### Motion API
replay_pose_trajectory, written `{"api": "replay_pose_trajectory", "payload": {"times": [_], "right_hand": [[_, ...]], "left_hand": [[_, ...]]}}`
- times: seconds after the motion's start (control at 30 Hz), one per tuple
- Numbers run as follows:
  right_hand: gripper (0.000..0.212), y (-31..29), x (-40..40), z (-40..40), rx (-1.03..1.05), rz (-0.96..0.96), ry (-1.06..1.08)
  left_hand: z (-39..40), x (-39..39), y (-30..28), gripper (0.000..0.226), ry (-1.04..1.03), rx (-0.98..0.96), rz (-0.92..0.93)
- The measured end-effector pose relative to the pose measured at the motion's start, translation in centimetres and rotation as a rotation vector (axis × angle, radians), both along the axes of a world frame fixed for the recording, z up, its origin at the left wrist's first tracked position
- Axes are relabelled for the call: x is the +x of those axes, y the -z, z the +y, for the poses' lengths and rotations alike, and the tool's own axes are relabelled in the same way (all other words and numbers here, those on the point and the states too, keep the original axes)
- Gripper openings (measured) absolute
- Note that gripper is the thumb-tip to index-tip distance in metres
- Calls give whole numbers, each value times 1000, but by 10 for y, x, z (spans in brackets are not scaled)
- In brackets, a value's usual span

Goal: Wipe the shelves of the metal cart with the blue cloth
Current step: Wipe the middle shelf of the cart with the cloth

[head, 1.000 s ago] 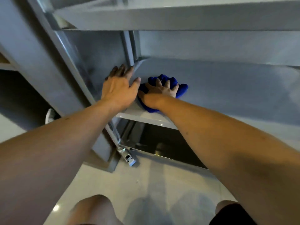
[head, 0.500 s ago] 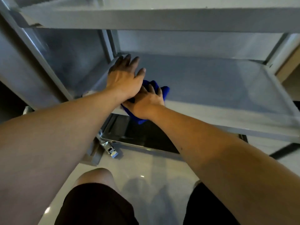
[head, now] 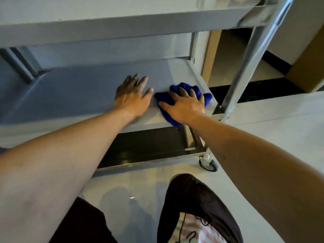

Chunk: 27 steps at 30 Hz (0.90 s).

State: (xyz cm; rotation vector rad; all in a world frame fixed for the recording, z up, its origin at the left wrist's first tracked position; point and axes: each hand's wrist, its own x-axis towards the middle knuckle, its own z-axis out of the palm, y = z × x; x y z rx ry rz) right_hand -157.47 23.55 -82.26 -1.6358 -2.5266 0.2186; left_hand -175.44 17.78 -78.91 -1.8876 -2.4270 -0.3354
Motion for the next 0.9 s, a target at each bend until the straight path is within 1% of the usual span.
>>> {"api": "replay_pose_trajectory", "payload": {"times": [0.07, 0.17, 0.27, 0.33, 0.43, 0.5, 0.6, 0.73, 0.8, 0.9], "right_hand": [[78, 1, 18, -7, 52, 16, 19], [71, 4, 28, -25, 171, 84, 38], [67, 10, 29, -46, 292, 189, 74], [59, 18, 31, -60, 394, 289, 62], [39, 36, 26, -85, 637, 469, -61], [32, 48, 15, -101, 748, 563, -173], [33, 62, -5, -117, 732, 623, -278], [33, 87, -21, -131, 665, 563, -440], [33, 103, -27, -136, 627, 513, -494], [34, 126, -33, -139, 528, 484, -478]], "left_hand": [[0, 5, 8, 61, 20, -27, 20], [-4, 2, 13, 62, -7, -11, -9], [-9, -3, 15, 62, -2, -13, 14], [-12, -7, 17, 63, -3, -14, 15], [-17, -13, 23, 64, -22, -11, -24], [-20, -15, 24, 64, -15, 20, -34], [-30, -21, 22, 64, 32, 69, -13], [-56, -37, 25, 64, 39, 162, -23], [-75, -49, 26, 62, 51, 274, -26], [-108, -68, 29, 47, 152, 500, 70]]}}
